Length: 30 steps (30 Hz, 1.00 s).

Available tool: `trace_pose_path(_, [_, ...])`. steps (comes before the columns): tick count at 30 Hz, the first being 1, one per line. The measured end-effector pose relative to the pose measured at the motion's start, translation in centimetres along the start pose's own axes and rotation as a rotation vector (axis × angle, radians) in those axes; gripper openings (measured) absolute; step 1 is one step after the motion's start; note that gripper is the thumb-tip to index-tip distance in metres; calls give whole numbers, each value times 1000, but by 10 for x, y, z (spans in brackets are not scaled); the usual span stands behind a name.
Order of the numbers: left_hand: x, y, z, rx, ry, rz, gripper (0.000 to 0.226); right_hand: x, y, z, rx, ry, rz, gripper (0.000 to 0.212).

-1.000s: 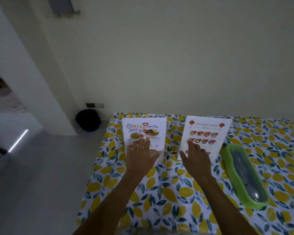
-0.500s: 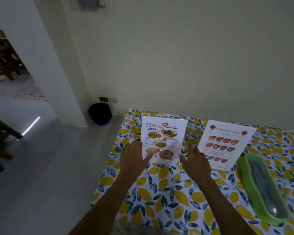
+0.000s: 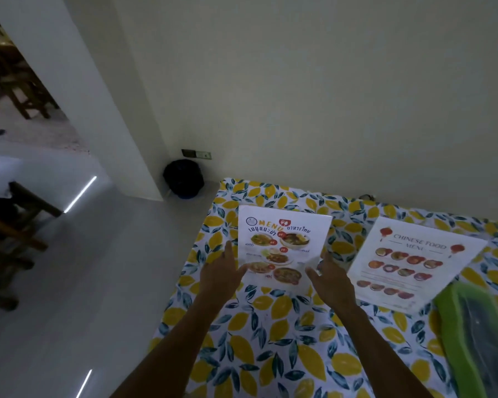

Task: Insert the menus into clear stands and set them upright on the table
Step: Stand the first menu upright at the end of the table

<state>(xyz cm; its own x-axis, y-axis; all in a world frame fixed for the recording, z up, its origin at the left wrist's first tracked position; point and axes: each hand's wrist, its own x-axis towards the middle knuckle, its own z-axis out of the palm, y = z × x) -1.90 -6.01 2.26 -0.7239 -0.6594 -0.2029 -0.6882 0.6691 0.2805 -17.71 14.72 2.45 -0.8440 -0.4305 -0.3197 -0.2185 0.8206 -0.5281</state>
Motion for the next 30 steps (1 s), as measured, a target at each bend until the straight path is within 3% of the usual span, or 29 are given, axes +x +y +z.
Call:
trace_pose_path(5, [13,7,9,-25,46,8,46,19,12,15,-46,-29,-40,44])
trace_pose_path(8, [15,7,10,18,101,14,33,22,17,22,-5,21,-78,38])
trace_pose_path(16, [63,-13,-15,90,210,103,28,60,-17,14,76,65,-172,22])
trace_pose_path(20, [120,-23,-45,119,297,149,28,107,-59,4,62,94,-193,35])
trace_pose_path(24, [182,-33,-73,43,318,142,28,156,-102,-2,91,104,-248,27])
trace_pose_path(27, [227,-43,-82,45,355,156,30,194,-124,3,61,131,-294,33])
trace_pose_path(30, [269,-53,-83,57,342,146,30,232,-142,11,50,114,-247,31])
